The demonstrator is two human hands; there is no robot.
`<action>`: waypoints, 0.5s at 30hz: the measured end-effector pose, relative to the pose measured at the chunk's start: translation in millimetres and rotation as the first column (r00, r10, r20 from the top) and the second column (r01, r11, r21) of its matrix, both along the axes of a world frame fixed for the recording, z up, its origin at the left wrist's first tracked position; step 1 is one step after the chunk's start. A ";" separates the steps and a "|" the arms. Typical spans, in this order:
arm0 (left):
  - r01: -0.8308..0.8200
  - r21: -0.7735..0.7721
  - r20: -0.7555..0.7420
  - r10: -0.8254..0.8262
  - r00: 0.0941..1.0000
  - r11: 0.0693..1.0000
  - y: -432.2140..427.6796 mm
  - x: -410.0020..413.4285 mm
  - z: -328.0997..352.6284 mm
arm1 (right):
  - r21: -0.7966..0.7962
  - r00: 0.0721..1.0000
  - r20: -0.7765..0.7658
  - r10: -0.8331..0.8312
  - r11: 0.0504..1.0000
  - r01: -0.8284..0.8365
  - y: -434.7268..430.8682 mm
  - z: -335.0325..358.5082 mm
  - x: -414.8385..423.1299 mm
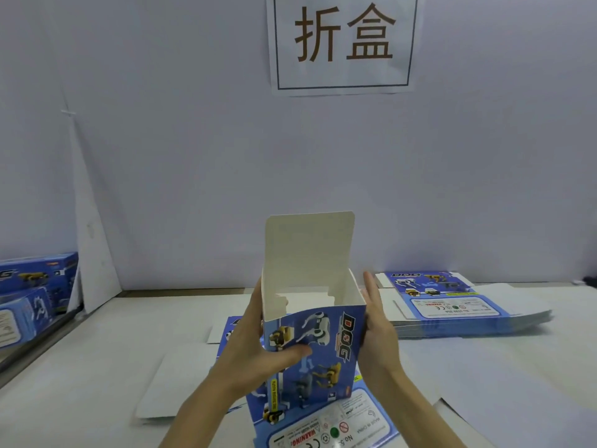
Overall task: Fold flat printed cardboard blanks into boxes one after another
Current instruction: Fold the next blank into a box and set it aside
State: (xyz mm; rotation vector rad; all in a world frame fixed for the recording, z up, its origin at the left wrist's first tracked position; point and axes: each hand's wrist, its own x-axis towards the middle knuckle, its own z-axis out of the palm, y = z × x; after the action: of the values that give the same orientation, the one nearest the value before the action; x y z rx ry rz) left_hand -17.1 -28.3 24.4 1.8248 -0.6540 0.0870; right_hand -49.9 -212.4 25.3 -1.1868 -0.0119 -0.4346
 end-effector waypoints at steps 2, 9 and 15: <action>-0.006 -0.012 -0.021 0.006 1.000 1.000 -0.4 -0.2 -1.1 | -0.137 0.999 -0.035 -0.020 0.990 0.015 -2.0 2.9 -0.7; 0.009 -0.022 -0.004 -0.009 1.000 1.000 0.0 0.1 0.8 | -0.342 0.833 0.373 -0.409 0.774 0.533 4.3 4.8 -15.5; 0.006 0.048 0.008 -0.006 1.000 0.999 5.5 0.1 3.9 | -0.300 0.862 0.249 -0.441 0.811 0.502 24.6 -19.5 -10.6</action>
State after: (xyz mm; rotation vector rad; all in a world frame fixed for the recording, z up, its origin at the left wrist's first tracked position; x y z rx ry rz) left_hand -17.1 -22.8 28.4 1.8693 -0.6725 0.0755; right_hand -60.5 -187.7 5.8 -1.5112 0.0651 -1.0111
